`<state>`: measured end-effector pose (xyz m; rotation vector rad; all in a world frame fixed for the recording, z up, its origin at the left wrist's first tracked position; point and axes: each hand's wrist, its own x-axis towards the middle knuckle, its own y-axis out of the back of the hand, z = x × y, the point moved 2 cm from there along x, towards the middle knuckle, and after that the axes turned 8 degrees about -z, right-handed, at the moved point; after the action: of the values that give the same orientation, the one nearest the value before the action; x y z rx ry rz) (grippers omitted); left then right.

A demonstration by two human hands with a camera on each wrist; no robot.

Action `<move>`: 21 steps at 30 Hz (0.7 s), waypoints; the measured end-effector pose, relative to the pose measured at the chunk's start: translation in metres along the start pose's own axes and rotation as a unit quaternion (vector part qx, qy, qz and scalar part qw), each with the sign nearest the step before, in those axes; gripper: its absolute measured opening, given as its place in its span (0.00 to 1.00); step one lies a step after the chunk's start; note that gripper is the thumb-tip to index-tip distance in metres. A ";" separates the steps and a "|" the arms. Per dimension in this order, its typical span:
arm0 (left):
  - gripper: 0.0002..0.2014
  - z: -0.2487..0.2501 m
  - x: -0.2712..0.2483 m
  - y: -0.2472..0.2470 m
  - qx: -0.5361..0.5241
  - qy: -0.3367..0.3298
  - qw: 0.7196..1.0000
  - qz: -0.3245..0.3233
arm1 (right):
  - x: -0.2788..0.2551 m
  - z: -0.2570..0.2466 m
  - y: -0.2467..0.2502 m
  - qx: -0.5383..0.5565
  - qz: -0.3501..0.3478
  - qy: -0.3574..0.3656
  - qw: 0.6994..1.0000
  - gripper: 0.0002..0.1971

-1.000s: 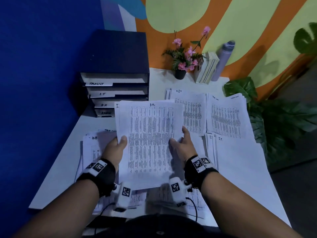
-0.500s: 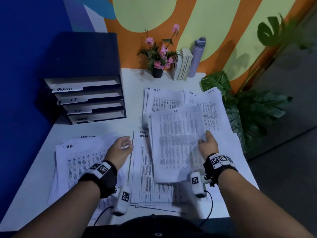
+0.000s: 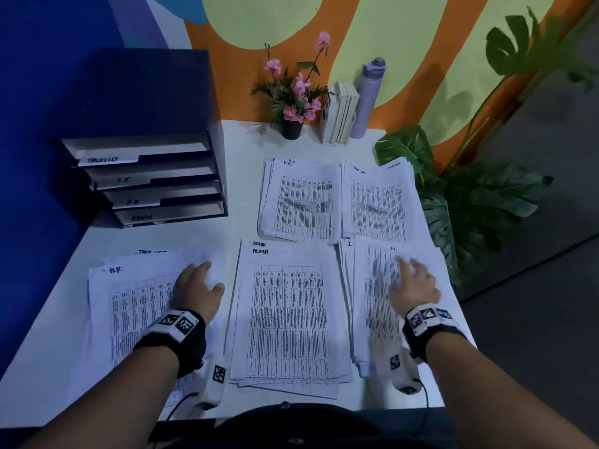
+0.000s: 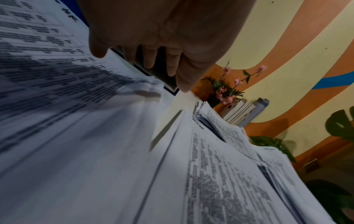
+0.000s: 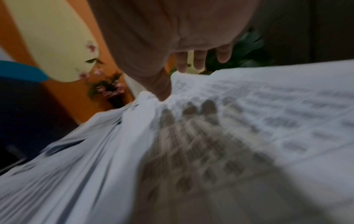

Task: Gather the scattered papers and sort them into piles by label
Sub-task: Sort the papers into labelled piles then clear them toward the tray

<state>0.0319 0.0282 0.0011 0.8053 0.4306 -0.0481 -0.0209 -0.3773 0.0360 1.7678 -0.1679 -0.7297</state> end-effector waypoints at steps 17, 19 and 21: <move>0.42 -0.088 -0.037 0.015 0.163 0.174 0.963 -0.123 | -0.020 -0.117 -0.049 0.048 -0.094 0.244 0.964 0.24; 0.43 -0.085 -0.044 0.010 0.179 0.155 0.961 -0.145 | -0.039 -0.150 -0.058 0.108 -0.167 0.286 0.937 0.25; 0.43 -0.080 -0.052 0.007 0.187 0.133 0.961 -0.157 | -0.061 -0.178 -0.069 0.175 -0.261 0.288 0.905 0.27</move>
<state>-0.0424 0.0833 -0.0229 1.1156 0.8190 -0.3268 0.0115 -0.1799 0.0235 2.3350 0.6364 -0.5275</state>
